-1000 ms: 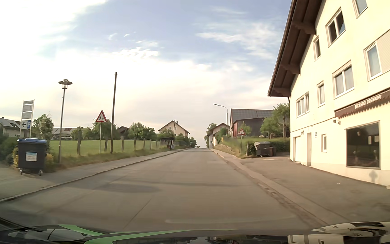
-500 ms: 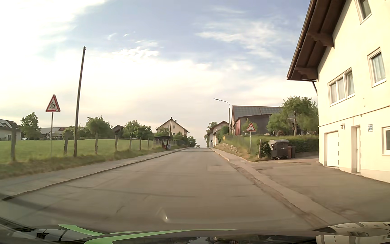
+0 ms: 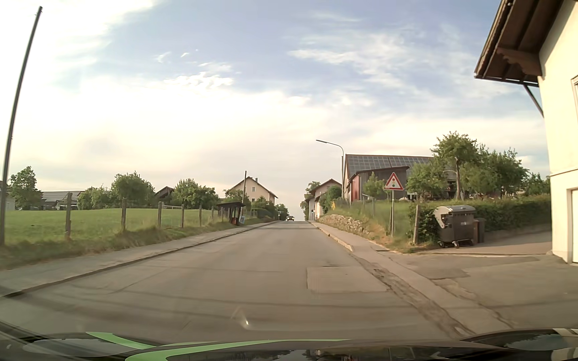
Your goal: Follow the waypoints while adhering to traffic rules and regulations
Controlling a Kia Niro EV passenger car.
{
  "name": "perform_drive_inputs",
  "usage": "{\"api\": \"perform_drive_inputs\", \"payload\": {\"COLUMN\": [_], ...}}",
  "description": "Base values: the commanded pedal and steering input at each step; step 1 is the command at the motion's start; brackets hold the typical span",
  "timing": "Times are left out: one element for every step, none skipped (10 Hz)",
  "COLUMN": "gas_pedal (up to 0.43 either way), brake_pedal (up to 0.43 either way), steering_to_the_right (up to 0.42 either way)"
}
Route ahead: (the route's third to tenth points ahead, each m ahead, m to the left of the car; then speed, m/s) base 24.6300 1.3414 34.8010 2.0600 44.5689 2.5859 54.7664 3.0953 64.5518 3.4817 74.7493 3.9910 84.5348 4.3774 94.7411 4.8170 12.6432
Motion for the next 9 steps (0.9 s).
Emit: {"api": "perform_drive_inputs", "payload": {"gas_pedal": [0.228, 0.228, 0.228, 0.228, 0.228, 0.228, 0.228, 0.228, 0.228], "brake_pedal": [0.0, 0.0, 0.0, 0.0, 0.0, 0.0, 0.0, 0.0, 0.0], "steering_to_the_right": [0.004, 0.004, 0.004, 0.002, 0.0, 0.0, -0.001, -0.002, -0.002]}}
